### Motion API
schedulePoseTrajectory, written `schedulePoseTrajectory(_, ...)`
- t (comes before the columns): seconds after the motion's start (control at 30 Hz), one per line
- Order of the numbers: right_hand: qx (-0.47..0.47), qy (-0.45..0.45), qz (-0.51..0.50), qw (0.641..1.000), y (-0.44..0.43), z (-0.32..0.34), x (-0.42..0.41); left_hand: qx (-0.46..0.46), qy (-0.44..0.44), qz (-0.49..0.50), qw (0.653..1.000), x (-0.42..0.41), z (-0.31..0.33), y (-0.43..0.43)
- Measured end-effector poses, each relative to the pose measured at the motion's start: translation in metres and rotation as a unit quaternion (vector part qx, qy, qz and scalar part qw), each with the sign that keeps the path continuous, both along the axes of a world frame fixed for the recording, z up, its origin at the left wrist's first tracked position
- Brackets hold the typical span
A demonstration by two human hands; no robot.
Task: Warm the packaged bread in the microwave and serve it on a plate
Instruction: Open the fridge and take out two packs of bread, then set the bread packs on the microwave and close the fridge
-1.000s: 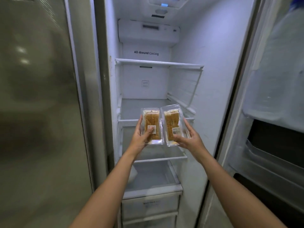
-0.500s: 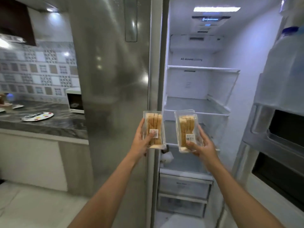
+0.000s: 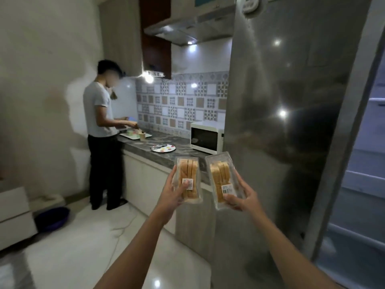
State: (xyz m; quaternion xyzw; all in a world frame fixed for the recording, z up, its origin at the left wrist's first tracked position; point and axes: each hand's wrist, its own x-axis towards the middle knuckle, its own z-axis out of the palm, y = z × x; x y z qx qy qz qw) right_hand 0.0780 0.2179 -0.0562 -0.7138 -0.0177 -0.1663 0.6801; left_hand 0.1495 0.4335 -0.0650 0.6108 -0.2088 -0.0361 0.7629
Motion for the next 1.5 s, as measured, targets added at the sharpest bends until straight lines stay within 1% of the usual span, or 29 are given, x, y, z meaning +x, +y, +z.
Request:
schedulePoseTrajectory(0.17, -0.021, -0.011, 0.043, 0.999, 0.057, -0.002, 0.129, -0.005, 0.000, 0.059, 0.998, 0.102, 0.004, 0.071)
schedulePoseTrajectory(0.3, -0.001, -0.004, 0.052, 0.999, 0.089, -0.004, 0.214, -0.019, 0.006, 0.088, 0.996, 0.181, 0.006, 0.107)
schedulePoseTrajectory(0.37, -0.002, 0.017, 0.064, 0.998, 0.102, -0.014, 0.279, -0.028, 0.017, 0.106, 0.994, 0.238, -0.004, 0.121)
schedulePoseTrajectory(0.5, 0.007, 0.017, 0.034, 0.999, 0.102, -0.019, 0.318, -0.039, 0.030, 0.104, 0.993, 0.267, -0.011, 0.125)
schedulePoseTrajectory(0.63, 0.036, 0.031, 0.031, 0.998, 0.097, -0.034, 0.413, -0.056, 0.054, 0.107, 0.991, 0.350, -0.027, 0.121)
schedulePoseTrajectory(0.8, 0.062, 0.024, 0.013, 0.998, 0.075, -0.037, 0.536, -0.050, 0.054, 0.097, 0.993, 0.475, -0.032, 0.093)
schedulePoseTrajectory(0.97, 0.050, 0.008, -0.006, 0.999, 0.031, -0.020, 0.670, -0.074, 0.056, 0.075, 0.993, 0.614, -0.006, 0.046)
schedulePoseTrajectory(1.07, 0.046, 0.006, -0.019, 0.999, -0.002, -0.009, 0.736, -0.094, 0.068, 0.069, 0.991, 0.686, 0.003, 0.013)
schedulePoseTrajectory(1.27, 0.024, -0.009, -0.060, 0.998, -0.060, 0.000, 0.823, -0.059, 0.075, 0.013, 0.995, 0.805, 0.003, -0.053)
schedulePoseTrajectory(1.37, 0.041, -0.005, -0.099, 0.994, -0.084, 0.004, 0.856, -0.038, 0.071, -0.034, 0.996, 0.863, 0.004, -0.089)
schedulePoseTrajectory(1.5, 0.073, -0.001, -0.181, 0.981, -0.116, 0.009, 0.897, -0.045, 0.078, -0.109, 0.990, 0.941, 0.012, -0.145)
